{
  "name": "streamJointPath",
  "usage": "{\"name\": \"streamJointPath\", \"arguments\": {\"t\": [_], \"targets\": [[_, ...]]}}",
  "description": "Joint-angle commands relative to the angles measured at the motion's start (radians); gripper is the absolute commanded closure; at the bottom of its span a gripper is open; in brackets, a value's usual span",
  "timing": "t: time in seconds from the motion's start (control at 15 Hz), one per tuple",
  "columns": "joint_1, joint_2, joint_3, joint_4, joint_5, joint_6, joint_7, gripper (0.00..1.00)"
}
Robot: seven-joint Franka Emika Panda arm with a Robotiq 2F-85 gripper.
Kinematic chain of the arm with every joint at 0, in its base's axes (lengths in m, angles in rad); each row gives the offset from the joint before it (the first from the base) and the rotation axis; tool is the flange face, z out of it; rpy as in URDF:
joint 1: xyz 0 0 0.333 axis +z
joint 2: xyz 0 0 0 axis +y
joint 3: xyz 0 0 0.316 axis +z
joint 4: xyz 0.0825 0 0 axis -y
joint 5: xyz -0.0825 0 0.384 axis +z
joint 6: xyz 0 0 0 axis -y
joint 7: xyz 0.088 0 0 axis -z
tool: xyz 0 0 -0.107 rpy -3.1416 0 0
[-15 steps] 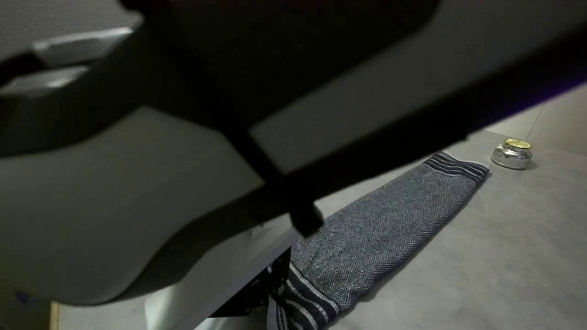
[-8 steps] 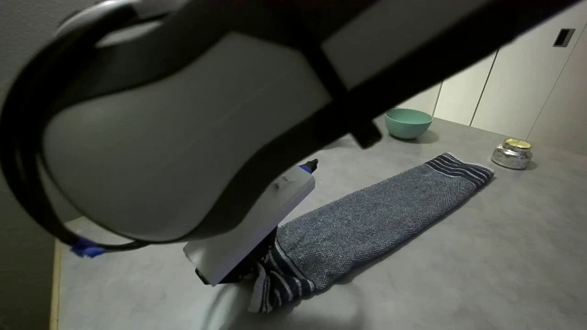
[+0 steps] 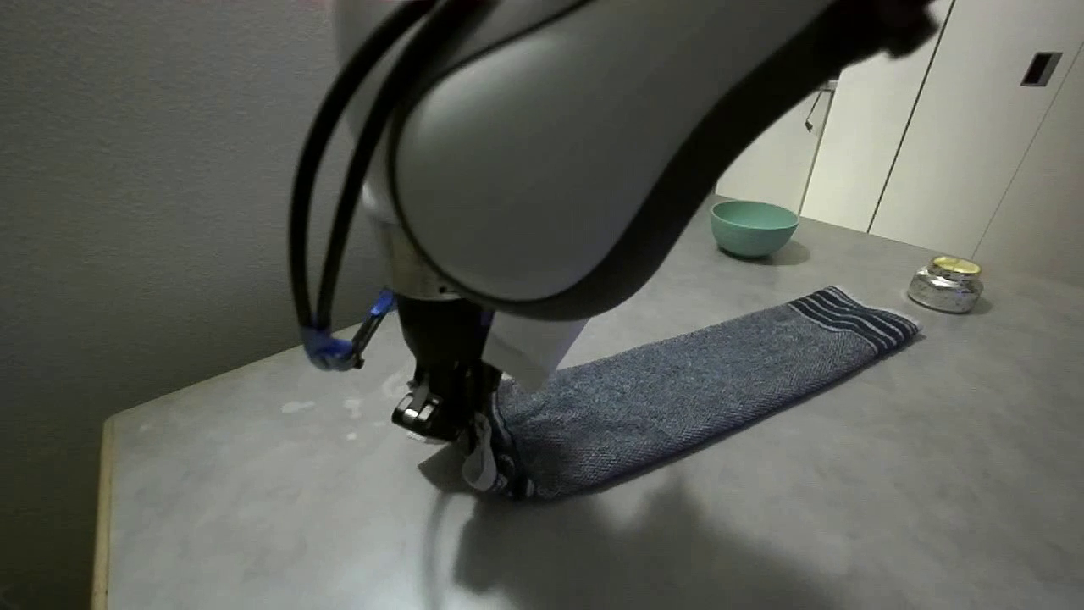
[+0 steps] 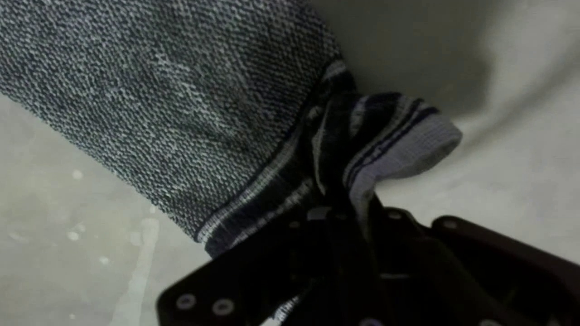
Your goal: Fold up the grey towel on the table.
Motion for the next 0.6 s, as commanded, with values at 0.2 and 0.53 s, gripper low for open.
{"name": "streamJointPath", "arguments": {"t": [0.2,0.53], "targets": [[-0.231,-0.283,0.226,-0.372,0.130,0.075,-0.332,0.98],[-0.327,-0.498,0.299,-0.570,0.238,-0.076,-0.530,0.98]]}}
